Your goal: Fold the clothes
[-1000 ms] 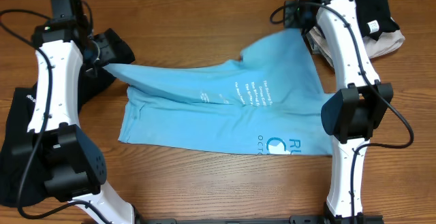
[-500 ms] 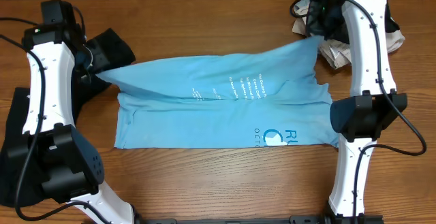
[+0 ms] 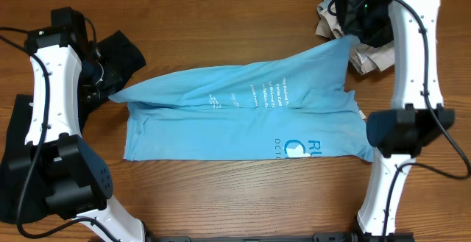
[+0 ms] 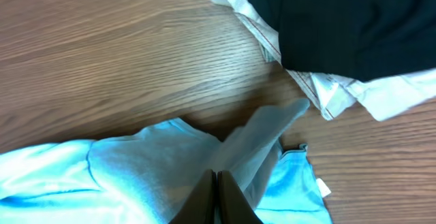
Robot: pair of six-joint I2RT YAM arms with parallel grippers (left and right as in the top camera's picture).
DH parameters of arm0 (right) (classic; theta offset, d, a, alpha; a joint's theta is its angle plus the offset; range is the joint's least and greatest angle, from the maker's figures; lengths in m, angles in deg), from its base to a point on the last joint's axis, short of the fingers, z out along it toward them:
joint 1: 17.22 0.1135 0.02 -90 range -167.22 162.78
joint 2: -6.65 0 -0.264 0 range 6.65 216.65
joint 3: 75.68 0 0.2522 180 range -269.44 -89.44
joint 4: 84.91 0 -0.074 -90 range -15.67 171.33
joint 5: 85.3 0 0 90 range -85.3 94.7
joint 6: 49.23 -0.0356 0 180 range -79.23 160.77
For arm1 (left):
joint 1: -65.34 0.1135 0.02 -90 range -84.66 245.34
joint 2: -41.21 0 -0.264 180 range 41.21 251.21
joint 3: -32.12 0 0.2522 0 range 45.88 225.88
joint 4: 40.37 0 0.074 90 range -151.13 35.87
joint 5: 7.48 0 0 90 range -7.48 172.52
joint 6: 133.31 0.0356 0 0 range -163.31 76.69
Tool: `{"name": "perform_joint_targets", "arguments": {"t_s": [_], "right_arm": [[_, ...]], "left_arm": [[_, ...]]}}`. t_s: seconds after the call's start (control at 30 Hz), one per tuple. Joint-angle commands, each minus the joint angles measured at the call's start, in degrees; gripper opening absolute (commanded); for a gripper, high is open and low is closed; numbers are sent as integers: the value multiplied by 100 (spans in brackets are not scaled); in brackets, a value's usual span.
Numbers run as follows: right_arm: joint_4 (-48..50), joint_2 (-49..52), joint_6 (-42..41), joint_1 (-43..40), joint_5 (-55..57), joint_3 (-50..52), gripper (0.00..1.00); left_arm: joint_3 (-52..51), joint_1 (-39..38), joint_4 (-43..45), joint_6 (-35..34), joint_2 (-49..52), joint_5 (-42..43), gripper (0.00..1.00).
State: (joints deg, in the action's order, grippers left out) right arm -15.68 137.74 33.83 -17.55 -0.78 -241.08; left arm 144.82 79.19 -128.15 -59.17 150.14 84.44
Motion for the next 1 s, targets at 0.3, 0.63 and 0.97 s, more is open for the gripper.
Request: {"name": "perform_joint_targets", "arguments": {"t_s": [0.3,0.63,0.97], "right_arm": [[1097,-2192,59,26,323,3858,4],[2238,-2658,-433,-33,341,6546,4],[2986,-2656,-979,-962,407,7858,22]], "left_arm": [[11,-50,-538,490,-151,-4,4],[-256,-280,-1377,568,-146,-420,4],[-2221,-302,-514,463,-146,-850,4]]}}
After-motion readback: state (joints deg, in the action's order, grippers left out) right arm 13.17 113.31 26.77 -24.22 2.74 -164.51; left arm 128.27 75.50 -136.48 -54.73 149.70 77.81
